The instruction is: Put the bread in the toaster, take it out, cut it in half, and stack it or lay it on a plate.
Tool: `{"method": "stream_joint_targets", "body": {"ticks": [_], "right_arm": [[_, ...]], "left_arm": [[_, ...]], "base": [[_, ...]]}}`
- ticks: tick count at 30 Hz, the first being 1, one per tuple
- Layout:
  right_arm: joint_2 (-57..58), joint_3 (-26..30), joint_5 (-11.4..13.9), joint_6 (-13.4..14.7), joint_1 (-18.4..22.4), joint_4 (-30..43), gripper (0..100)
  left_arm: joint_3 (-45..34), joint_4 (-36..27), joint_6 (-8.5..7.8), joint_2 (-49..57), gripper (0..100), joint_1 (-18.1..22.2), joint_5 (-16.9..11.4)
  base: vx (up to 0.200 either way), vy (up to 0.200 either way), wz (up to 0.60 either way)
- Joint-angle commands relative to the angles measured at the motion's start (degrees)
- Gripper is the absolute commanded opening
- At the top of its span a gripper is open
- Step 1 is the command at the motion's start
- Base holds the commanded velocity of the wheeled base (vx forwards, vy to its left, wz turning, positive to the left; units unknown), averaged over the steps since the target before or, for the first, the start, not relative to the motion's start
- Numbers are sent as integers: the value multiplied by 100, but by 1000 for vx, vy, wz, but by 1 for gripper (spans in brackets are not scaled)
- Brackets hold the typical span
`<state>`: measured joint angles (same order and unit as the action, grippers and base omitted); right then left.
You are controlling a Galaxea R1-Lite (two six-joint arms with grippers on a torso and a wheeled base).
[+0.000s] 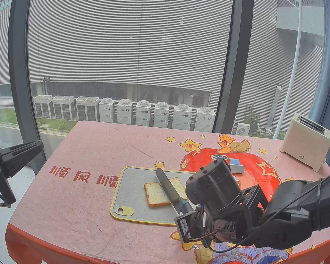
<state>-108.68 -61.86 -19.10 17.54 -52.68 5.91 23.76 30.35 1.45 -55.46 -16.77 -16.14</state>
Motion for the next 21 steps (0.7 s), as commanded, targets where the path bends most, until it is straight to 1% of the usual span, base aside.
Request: {"method": "stream_joint_targets", "body": {"ticks": [1,5,8,11,14,15,17,18,19,20,21], "right_arm": [[-162,24,3,-23,-6,-187,0],[-83,121,3,-76,-50,-257,0],[5,253,3,-137,-59,-284,0],[66,306,3,-146,-6,-292,0],[216,385,3,-146,56,-301,0],[268,437,3,-146,73,-310,0],[374,499,3,-137,82,-319,0],[374,499,3,-137,82,-319,0],[479,534,12,-128,64,-319,0],[497,543,12,-128,56,-319,0],[602,561,12,-102,20,-319,0]], "left_arm": [[305,93,48,-879,0,-230,-56],[586,313,48,-1433,0,-573,-56],[894,463,40,-1960,0,-951,-21],[1105,463,40,-2329,0,-1056,-3],[1105,463,48,-2417,0,-1074,-3],[1061,463,92,-2382,0,-1074,-3],[964,463,259,-2356,0,-1056,14],[964,463,259,-2356,0,-1056,14],[885,463,391,-2180,0,-1047,102],[876,463,409,-2136,0,-1047,129],[797,454,444,-1653,0,-1012,410]], "base": [[0,0,0],[0,0,0],[0,0,0],[0,0,0],[0,0,0],[0,0,0],[0,0,0],[0,0,0],[0,0,0],[0,0,0],[0,0,0]]}}
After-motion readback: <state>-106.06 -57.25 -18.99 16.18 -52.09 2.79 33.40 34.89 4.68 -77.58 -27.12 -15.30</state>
